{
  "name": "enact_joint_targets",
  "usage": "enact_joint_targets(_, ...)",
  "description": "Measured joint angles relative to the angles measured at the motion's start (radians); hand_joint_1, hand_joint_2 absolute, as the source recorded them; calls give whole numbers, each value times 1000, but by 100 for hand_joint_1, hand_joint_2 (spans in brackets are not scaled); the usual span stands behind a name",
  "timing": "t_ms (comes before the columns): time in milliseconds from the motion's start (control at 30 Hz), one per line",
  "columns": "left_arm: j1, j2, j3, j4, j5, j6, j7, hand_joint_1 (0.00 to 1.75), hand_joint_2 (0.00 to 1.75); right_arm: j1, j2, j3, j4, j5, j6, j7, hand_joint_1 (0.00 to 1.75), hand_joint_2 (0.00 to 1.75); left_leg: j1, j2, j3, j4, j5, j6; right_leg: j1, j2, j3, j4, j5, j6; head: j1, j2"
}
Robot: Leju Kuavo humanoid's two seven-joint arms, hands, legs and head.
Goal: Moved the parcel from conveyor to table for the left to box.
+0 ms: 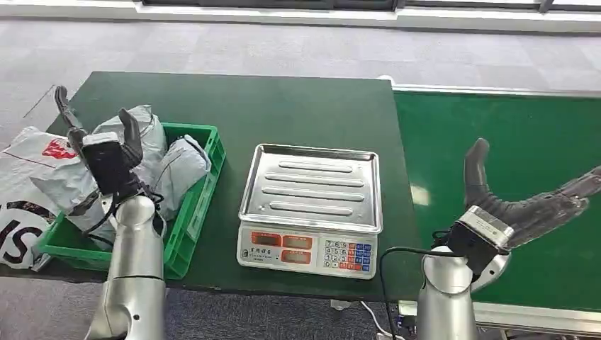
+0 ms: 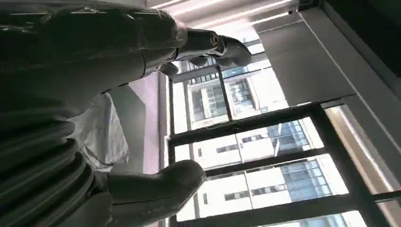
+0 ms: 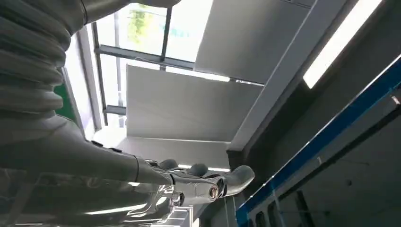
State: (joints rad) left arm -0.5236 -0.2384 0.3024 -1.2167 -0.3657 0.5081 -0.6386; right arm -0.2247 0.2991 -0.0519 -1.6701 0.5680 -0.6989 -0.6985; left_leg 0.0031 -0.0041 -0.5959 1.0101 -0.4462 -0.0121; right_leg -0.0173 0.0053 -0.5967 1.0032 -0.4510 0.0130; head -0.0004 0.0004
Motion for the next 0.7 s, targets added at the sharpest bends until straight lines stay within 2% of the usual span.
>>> enact_joint_targets(200, 106, -10, -110, -222, 158, -101, 3, 0, 175, 1, 0, -1, 0, -1, 0, 0, 0, 175, 0, 0, 0, 0, -1, 0, 0, 0, 0, 0, 0, 0, 0, 0)
enact_joint_targets(467, 283, 5, -300, -463, 315, -305, -24, 0, 175, 34, -7, 16, -18, -97, 0, 0, 0, 175, 0, 0, 0, 0, -1, 1, 0, 0, 0, -1, -1, 0, 0, 0)
enact_joint_targets(700, 393, 18, -448, -551, 335, -411, -47, 0, 175, 144, -41, 154, -92, -225, 8, -1, 0, 175, 0, 0, 0, 0, -3, 0, 0, 0, 0, -1, -2, 0, 0, 0)
